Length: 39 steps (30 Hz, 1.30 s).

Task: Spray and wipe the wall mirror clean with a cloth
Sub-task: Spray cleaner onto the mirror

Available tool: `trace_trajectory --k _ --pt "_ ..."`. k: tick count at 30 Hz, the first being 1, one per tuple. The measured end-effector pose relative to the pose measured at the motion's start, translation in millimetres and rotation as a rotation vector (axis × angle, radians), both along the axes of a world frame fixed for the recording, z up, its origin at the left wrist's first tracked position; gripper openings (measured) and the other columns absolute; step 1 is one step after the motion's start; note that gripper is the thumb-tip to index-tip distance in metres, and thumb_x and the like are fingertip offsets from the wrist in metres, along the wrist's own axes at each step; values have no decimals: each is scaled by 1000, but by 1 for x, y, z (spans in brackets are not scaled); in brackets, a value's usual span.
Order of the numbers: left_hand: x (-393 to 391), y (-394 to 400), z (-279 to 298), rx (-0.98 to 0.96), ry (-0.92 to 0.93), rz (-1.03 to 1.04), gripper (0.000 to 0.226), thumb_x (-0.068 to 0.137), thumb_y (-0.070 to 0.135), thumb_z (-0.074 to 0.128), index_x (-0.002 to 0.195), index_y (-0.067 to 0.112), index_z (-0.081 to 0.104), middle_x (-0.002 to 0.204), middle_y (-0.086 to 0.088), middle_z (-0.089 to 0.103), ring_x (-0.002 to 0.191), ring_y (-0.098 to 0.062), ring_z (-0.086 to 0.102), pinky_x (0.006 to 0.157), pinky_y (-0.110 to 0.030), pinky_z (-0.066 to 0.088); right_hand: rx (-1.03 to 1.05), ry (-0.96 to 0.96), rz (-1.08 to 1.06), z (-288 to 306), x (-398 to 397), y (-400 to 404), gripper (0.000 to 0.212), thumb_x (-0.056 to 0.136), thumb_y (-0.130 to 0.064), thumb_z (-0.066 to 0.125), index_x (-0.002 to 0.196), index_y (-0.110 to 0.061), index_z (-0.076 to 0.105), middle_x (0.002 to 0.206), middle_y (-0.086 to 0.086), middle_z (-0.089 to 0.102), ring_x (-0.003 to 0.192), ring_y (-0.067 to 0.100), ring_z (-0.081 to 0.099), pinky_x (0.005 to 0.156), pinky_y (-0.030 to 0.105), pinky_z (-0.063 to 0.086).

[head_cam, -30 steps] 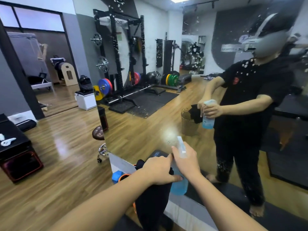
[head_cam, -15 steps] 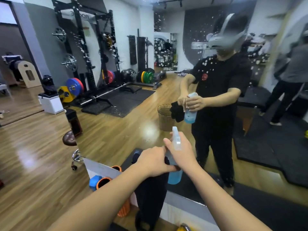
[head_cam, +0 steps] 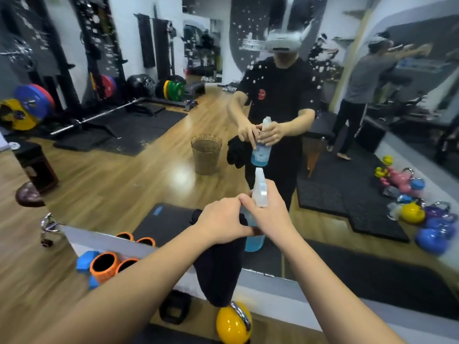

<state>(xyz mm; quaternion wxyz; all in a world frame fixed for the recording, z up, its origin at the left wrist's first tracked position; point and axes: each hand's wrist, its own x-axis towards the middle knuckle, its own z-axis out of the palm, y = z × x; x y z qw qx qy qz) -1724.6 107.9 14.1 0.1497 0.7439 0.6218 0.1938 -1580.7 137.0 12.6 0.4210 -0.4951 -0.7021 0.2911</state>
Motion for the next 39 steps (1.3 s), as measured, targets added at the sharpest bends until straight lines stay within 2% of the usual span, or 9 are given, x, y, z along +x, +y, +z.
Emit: trace_trajectory --k 3,7,13,17,23,28,35,39 --pt "44 2 5 4 23 -66 69 73 72 76 125 31 55 109 14 69 95 -13 66 80 -36 56 0 79 -58 5 48 -9 53 87 -39 75 131 -26 49 101 -10 60 92 6 61 76 24 50" --pt "105 5 16 26 48 -166 69 74 70 76 127 32 52 111 13 68 98 -13 65 82 -38 56 14 107 -100 11 112 -23 46 90 -40 72 128 -24 51 99 -9 61 89 5 61 74 22 49" --pt "219 3 15 52 73 -273 75 70 77 73 128 34 50 106 13 69 93 -15 66 82 -42 57 35 66 -188 16 227 -47 38 93 -35 70 125 -24 51 96 -12 60 86 -8 58 67 13 44" --pt "298 -3 8 57 81 -339 76 70 79 71 130 36 49 106 14 69 90 -14 66 80 -42 57 21 36 -232 11 308 -62 37 94 -38 70 124 -27 51 95 -14 61 87 -9 58 65 8 45" --pt "407 -7 -7 62 84 -419 75 68 81 68 129 41 48 105 17 68 92 -12 66 81 -43 56 14 -9 -291 3 418 -86 43 92 -35 71 128 -26 49 100 -15 62 93 -3 59 72 16 45" --pt "479 -11 -19 45 65 -489 74 64 86 63 122 42 49 101 17 69 90 -12 66 78 -42 57 -39 -4 -338 -11 489 -97 42 91 -36 71 126 -32 48 105 -9 64 93 5 62 75 24 48" --pt "570 1 -31 15 125 -622 67 66 84 64 114 39 47 98 17 67 86 -12 64 72 -38 54 -76 -5 -461 -26 570 -105 45 90 -40 70 128 -33 47 108 -12 63 95 1 61 72 20 46" --pt "627 17 -35 18 143 -710 62 68 79 67 112 43 43 103 17 67 93 -14 66 71 -37 51 -111 -10 -532 -32 620 -102 53 90 -40 70 135 -31 44 119 -8 62 102 8 60 82 27 49"
